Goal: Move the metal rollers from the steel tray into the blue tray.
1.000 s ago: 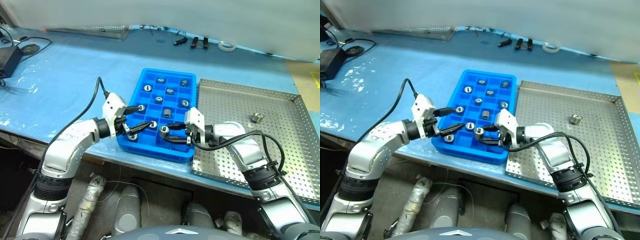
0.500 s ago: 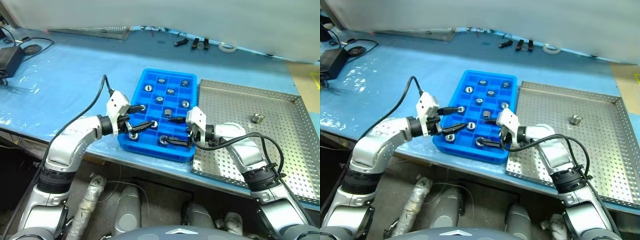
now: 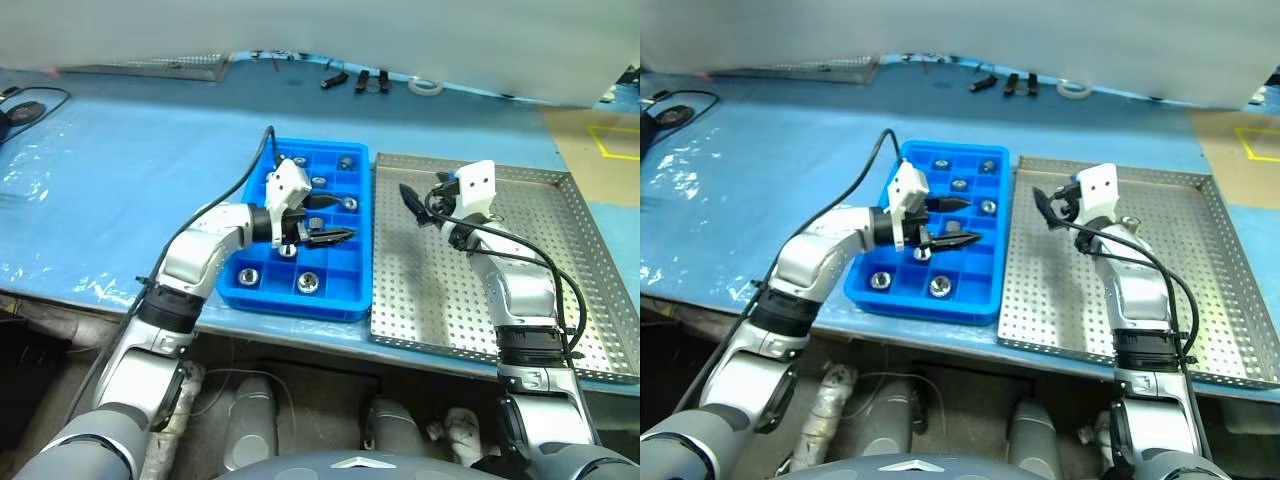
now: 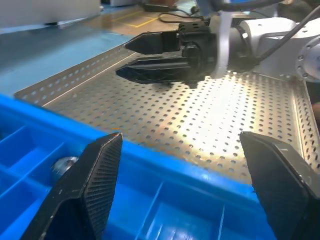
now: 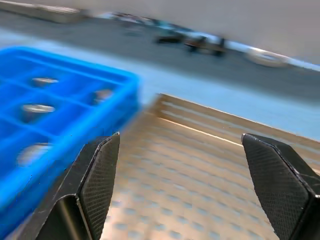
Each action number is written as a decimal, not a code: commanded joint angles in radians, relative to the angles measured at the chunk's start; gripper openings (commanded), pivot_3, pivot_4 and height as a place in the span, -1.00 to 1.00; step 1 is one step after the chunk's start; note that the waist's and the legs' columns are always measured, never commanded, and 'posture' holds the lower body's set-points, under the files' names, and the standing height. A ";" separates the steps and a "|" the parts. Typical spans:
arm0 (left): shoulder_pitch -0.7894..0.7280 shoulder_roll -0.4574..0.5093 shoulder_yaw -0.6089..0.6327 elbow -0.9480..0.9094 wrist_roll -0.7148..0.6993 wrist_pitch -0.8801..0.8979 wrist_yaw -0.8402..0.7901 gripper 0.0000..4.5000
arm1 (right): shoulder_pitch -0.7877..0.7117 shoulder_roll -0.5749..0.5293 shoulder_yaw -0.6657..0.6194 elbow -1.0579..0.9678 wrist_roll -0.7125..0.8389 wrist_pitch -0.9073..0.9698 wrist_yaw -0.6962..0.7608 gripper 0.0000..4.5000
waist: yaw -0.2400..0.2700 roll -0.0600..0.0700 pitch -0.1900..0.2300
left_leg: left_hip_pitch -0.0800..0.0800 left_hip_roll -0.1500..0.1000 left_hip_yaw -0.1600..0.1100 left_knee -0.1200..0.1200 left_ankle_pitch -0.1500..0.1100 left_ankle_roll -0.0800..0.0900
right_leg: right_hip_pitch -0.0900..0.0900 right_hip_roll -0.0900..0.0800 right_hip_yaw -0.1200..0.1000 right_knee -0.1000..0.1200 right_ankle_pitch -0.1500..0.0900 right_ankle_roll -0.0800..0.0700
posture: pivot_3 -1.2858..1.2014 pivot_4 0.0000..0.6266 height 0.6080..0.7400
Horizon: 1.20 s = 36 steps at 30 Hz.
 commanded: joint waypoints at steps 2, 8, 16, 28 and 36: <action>-0.051 -0.027 -0.012 0.033 0.014 -0.048 -0.039 0.77 | -0.027 0.036 -0.047 0.079 -0.056 -0.064 -0.165 0.82 | -0.019 0.000 0.000 | 0.000 0.000 0.000 0.000 0.000 0.000 | 0.000 0.000 0.000 0.000 0.000 0.000 | -0.11 -0.52 1.00; -0.058 -0.034 -0.011 0.047 0.029 -0.057 -0.053 0.77 | -0.080 0.103 -0.096 0.222 -0.110 -0.124 -0.414 0.82 | -0.044 0.000 0.000 | 0.000 0.000 0.001 0.001 -0.001 0.002 | -0.001 0.000 0.001 0.001 0.000 0.000 | -0.11 -0.52 1.00; -0.041 -0.025 -0.006 0.021 0.037 -0.041 -0.046 0.77 | -0.138 0.135 -0.117 0.359 -0.106 -0.184 -0.528 0.82 | -0.043 0.000 0.000 | 0.000 0.000 0.001 0.002 -0.002 0.004 | 0.000 0.000 0.001 0.001 0.000 0.000 | -0.10 -0.52 1.00; -0.010 -0.009 -0.008 -0.030 0.036 -0.015 -0.019 0.77 | -0.207 0.147 -0.184 0.530 -0.074 -0.199 -0.653 0.82 | -0.043 0.000 0.000 | 0.000 0.000 0.001 0.002 -0.002 0.004 | 0.000 0.000 0.001 0.001 0.000 0.000 | -0.08 -0.52 1.00; -0.012 -0.010 -0.007 -0.030 0.035 -0.014 -0.015 0.77 | -0.227 0.158 -0.184 0.574 -0.045 -0.189 -0.618 0.74 | -0.043 0.000 0.000 | 0.000 0.000 0.001 0.003 -0.002 0.004 | 0.000 0.000 0.001 0.002 0.000 0.000 | -0.08 -0.52 1.00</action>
